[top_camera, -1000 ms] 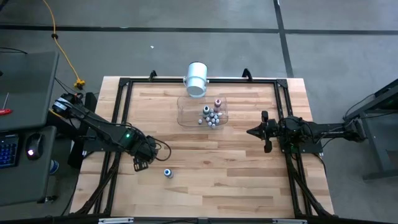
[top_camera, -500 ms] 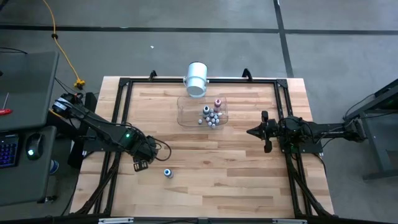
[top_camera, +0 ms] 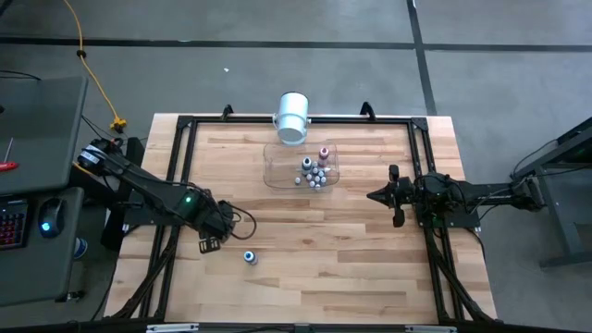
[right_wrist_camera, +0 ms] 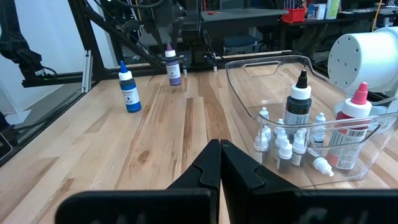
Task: Pick & Place food coloring
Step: Put the large purple food coloring bottle into the transparent bin
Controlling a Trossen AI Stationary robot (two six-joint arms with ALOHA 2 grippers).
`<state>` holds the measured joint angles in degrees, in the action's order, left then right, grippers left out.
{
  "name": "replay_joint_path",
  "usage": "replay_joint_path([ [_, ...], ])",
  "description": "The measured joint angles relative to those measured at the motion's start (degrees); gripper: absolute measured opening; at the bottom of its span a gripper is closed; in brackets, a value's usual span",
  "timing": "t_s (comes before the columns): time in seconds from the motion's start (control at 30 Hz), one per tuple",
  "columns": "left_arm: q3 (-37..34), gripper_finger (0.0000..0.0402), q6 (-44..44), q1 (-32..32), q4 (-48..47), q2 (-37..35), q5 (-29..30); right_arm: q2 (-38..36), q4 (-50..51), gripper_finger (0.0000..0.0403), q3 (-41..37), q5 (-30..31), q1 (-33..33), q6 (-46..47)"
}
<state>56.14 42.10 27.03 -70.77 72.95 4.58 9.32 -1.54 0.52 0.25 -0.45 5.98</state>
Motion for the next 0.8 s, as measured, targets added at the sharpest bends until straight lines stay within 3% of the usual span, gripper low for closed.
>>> replay_joint_path([
  [0.33,6.4,0.0113,-3.8,-0.5,-4.4,-0.5,3.6,0.0,0.0,0.0,0.0,0.0,0.0,0.0],
  [0.8,17.6,0.0113,-18.5,-10.5,-6.2,-0.4,10.2,0.0,0.0,0.0,0.0,0.0,0.0,0.0],
])
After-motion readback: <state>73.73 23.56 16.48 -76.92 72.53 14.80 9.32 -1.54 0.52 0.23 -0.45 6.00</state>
